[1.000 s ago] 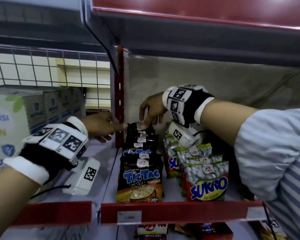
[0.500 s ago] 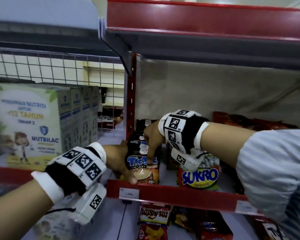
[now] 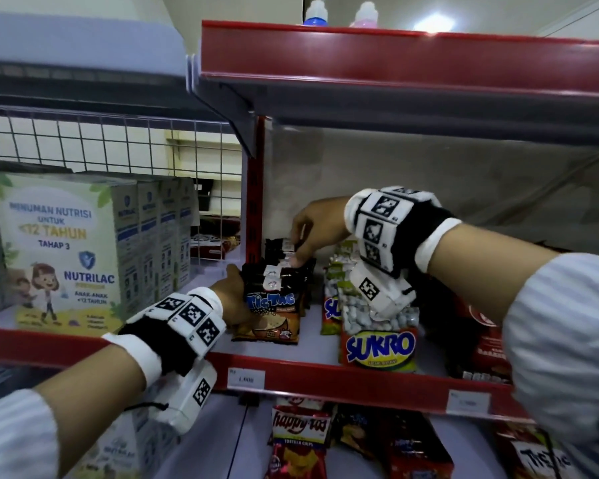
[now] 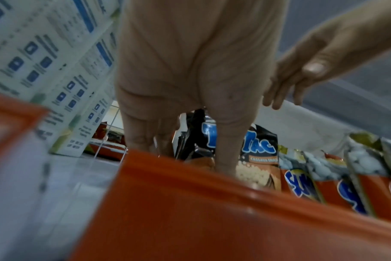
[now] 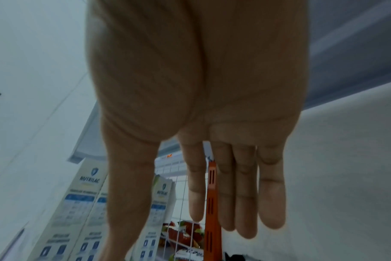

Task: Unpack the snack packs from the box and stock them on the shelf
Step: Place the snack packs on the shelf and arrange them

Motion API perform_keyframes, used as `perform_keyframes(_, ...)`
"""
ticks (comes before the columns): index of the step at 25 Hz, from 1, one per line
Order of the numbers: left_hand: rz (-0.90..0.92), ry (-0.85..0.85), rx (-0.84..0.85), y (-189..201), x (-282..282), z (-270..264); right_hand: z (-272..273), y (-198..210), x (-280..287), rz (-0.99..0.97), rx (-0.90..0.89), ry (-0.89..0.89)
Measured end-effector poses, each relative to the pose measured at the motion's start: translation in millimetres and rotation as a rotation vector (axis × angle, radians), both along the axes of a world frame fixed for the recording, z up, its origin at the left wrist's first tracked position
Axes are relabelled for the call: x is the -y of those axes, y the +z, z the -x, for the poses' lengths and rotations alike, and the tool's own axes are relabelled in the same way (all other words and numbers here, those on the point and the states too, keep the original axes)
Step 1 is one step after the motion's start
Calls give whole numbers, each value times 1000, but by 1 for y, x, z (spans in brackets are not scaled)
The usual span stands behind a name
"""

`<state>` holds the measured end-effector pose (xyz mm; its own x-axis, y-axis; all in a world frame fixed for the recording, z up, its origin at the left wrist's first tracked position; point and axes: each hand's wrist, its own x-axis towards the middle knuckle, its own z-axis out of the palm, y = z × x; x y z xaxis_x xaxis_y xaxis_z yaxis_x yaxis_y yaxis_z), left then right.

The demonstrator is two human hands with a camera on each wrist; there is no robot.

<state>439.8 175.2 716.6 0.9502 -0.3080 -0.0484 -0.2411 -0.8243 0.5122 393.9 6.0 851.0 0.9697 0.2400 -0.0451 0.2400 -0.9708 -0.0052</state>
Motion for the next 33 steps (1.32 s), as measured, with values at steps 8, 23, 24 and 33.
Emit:
perform_keyframes(8, -50, 184, 164, 10, -8, 28, 52, 10, 68, 18, -115, -166)
perform_keyframes(23, 21, -163, -83, 10, 110, 69, 58, -72, 78, 89, 22, -185)
perform_keyframes(24, 42, -148, -95, 9, 111, 66, 59, -70, 80, 70, 3, -189)
perform_keyframes(33, -112, -184, 159, 111, 92, 44, 20, 25, 109, -214, 167, -413)
